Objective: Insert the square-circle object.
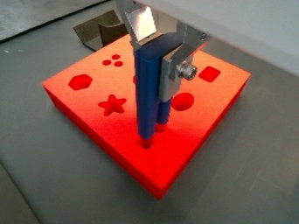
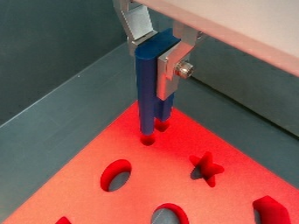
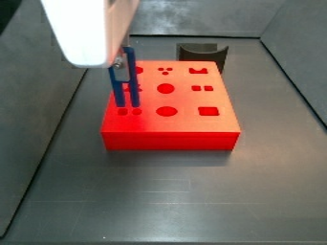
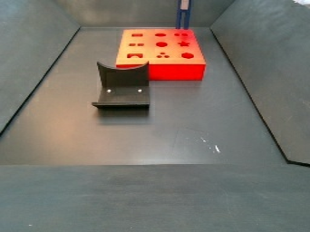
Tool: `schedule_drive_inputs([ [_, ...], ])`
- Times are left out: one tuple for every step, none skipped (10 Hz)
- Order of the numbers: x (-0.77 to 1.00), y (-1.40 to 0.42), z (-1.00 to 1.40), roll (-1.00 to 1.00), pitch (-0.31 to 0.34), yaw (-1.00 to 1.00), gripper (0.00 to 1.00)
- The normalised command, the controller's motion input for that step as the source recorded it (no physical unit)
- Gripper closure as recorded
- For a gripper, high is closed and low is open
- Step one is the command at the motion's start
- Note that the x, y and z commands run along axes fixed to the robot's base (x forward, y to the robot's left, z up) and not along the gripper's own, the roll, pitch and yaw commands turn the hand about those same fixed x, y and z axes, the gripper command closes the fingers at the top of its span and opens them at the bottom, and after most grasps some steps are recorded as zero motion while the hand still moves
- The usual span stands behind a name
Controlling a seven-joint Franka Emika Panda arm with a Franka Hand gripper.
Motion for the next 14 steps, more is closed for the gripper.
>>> schedule_drive_inputs([
  [0.00,0.00,-0.18,0.00,-0.034,0.11,1.00],
  [0.17,0.00,-0.20,0.00,-0.029,0.12,1.00],
  [0.06,0.00,-0.15,0.00,-0.024,0.05,1.00],
  [0.00,0.00,-0.12,0.00,-0.030,0.00,1.00],
  [0.00,0.00,-0.16,0.00,-0.050,0.00,1.00],
  [0.00,0.00,-0.18,0.00,-0.051,0.00,1.00],
  [0.04,0.00,-0.19,0.00,-0.060,0.00,1.00],
  [0.10,0.00,-0.21,0.00,-0.066,0.00,1.00],
  [0.12,0.00,-0.16,0.00,-0.051,0.01,1.00],
  [0.15,0.00,-0.18,-0.01,-0.063,0.00,1.00],
  [0.08,0.02,-0.20,0.00,-0.059,0.01,1.00],
  [0.00,0.05,-0.21,0.00,-0.041,0.02,1.00],
  [0.00,0.04,-0.23,0.01,-0.037,0.01,1.00],
  [0.00,0.00,-0.26,0.00,-0.039,0.01,1.00],
])
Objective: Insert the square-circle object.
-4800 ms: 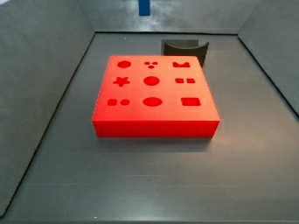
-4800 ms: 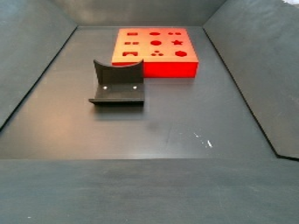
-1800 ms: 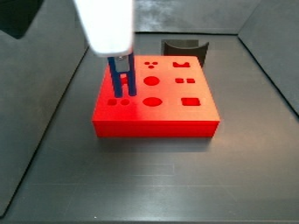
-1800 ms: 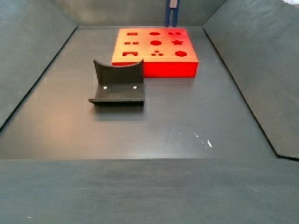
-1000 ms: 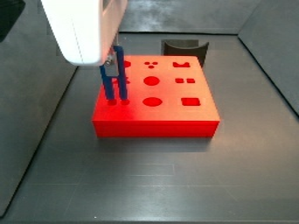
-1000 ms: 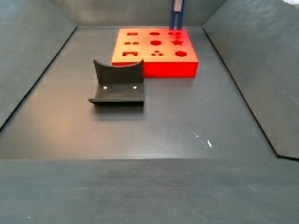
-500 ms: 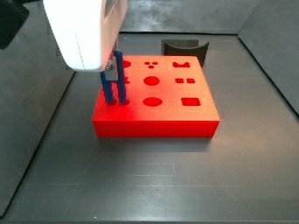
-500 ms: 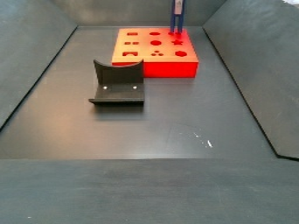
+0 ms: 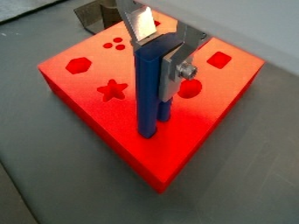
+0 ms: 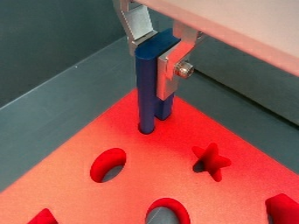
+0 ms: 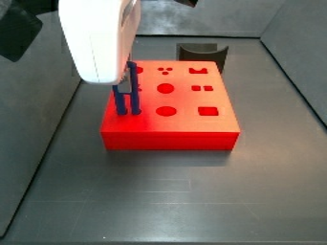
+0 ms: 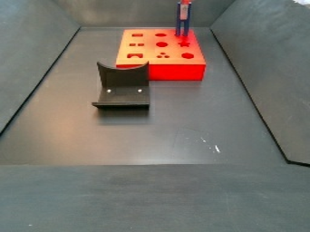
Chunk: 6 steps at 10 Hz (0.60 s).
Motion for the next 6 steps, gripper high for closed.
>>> schedule_drive_inputs([
  [0.06,0.00,-0.36,0.00,-0.043,0.01,1.00],
  [0.20,0.00,-0.45,0.00,-0.063,0.00,1.00],
  [0.28,0.00,-0.47,0.01,-0.046,0.00,1.00],
  [0.29,0.00,-0.49,0.05,-0.030,0.00,1.00],
  [0.25,0.00,-0.51,0.10,-0.017,0.00,1.00],
  [0.12,0.00,-0.52,0.17,-0.021,0.00,1.00],
])
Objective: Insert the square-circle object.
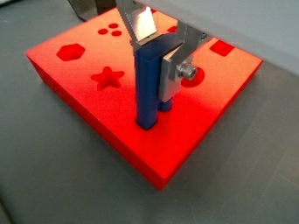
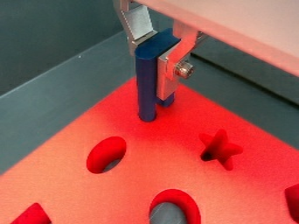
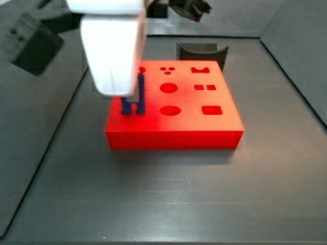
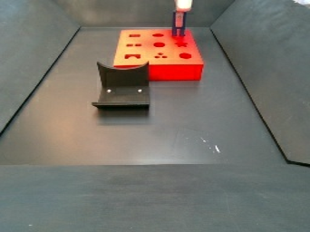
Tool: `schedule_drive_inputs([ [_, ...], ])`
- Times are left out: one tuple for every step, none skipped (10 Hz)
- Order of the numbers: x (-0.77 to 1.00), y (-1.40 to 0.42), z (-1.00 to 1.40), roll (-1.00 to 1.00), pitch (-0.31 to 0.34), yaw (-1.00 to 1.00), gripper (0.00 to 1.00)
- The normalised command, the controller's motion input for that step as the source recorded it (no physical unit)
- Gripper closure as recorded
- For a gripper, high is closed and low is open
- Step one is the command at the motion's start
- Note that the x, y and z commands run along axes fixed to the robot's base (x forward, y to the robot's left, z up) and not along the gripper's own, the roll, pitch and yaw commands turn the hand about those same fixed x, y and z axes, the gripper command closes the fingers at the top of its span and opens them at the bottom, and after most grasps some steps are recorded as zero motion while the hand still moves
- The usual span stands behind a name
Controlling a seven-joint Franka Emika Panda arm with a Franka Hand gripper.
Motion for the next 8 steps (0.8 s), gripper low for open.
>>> schedule_drive_inputs([
  [0.10,-0.04,-0.50,0.23,-0.009,0.00,1.00],
  [0.09,-0.04,-0.57,0.23,-0.027,0.00,1.00],
  [0.05,-0.04,-0.60,0.23,-0.059,0.00,1.00],
  [0.04,-0.04,-0.62,0.23,-0.057,0.00,1.00],
  [0.01,0.00,-0.71,0.19,-0.060,0.00,1.00],
  [0.00,0.00,-0.83,0.14,-0.073,0.00,1.00],
  [0.00,0.00,-0.81,0.12,-0.070,0.00,1.00],
  [0.00,0.00,0.00,0.00,0.000,0.00,1.00],
])
